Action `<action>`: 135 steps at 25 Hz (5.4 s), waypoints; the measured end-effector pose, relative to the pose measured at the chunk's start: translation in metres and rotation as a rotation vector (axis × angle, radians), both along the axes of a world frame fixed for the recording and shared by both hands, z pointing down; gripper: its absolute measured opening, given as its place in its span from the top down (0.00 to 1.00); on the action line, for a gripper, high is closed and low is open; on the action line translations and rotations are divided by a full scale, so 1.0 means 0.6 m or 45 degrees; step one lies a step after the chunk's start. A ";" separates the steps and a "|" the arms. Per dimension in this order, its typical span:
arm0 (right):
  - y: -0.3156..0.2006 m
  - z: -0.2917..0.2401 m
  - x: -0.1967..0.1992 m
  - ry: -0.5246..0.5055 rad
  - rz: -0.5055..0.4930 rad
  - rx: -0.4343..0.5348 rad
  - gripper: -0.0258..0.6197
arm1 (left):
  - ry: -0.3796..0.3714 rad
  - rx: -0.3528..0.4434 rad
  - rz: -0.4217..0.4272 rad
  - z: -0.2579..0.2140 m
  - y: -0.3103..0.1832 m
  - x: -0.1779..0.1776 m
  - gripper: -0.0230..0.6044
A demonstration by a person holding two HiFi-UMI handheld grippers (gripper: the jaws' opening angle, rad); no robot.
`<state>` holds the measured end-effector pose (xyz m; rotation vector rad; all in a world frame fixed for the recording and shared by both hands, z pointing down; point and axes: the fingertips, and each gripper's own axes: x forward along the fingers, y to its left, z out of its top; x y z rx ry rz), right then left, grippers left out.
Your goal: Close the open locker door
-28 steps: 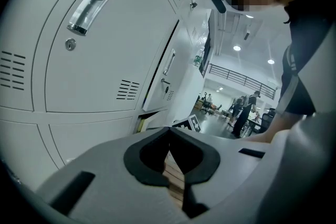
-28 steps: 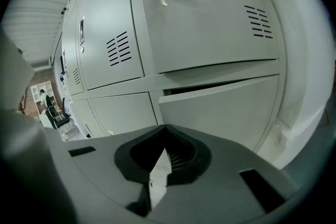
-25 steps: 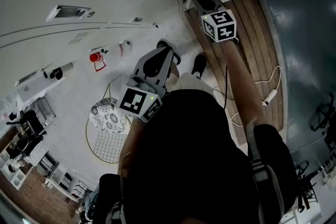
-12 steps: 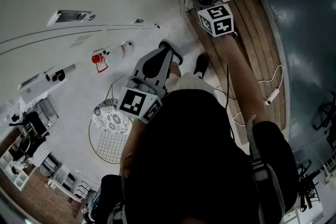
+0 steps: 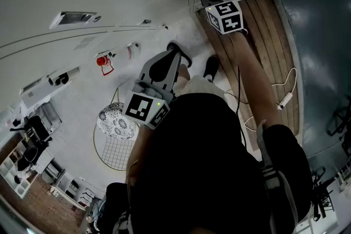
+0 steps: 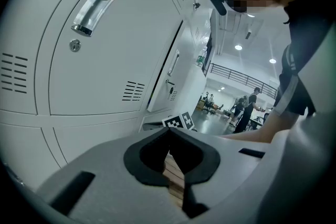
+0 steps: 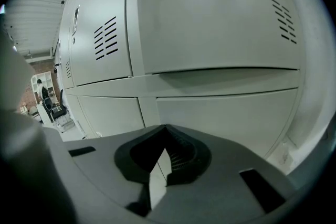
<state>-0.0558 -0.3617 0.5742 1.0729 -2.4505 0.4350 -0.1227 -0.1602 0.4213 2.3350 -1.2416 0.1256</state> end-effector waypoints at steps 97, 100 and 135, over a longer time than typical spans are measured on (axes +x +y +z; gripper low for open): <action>0.487 -0.282 0.133 -0.180 0.179 0.211 0.96 | 0.072 0.193 0.128 -0.079 0.247 0.079 0.94; 0.522 -0.297 0.118 -0.183 0.203 0.230 0.96 | 0.086 0.197 0.140 -0.083 0.271 0.062 0.94; 0.759 -0.363 0.002 -0.249 0.286 0.363 0.96 | 0.091 0.284 0.238 -0.101 0.423 -0.042 0.94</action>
